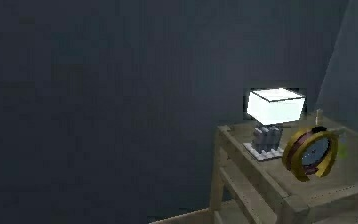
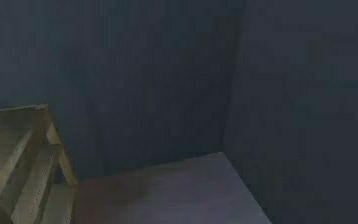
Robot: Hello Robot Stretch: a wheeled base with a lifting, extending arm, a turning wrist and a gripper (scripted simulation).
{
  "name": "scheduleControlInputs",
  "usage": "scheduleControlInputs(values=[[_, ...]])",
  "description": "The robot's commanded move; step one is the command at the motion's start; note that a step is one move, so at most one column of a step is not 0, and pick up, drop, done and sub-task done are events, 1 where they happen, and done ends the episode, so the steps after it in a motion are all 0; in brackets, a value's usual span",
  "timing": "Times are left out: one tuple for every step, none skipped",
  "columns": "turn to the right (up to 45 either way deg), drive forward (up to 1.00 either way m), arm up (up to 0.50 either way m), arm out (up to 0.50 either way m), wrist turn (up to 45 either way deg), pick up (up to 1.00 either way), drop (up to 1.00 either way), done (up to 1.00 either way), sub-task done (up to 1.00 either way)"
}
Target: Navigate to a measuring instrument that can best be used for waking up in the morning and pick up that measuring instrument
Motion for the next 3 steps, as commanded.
scheduleControlInputs(values=[[0.0, 0.35, 0.0, 0.0, 0.0, 0.0, 0.0, 0.0, 0.0], [-33.0, 0.0, 0.0, 0.0, 0.0, 0.0, 0.0, 0.0, 0.0], [0.0, 0.0, 0.5, 0.0, 0.0, 0.0, 0.0, 0.0, 0.0]])
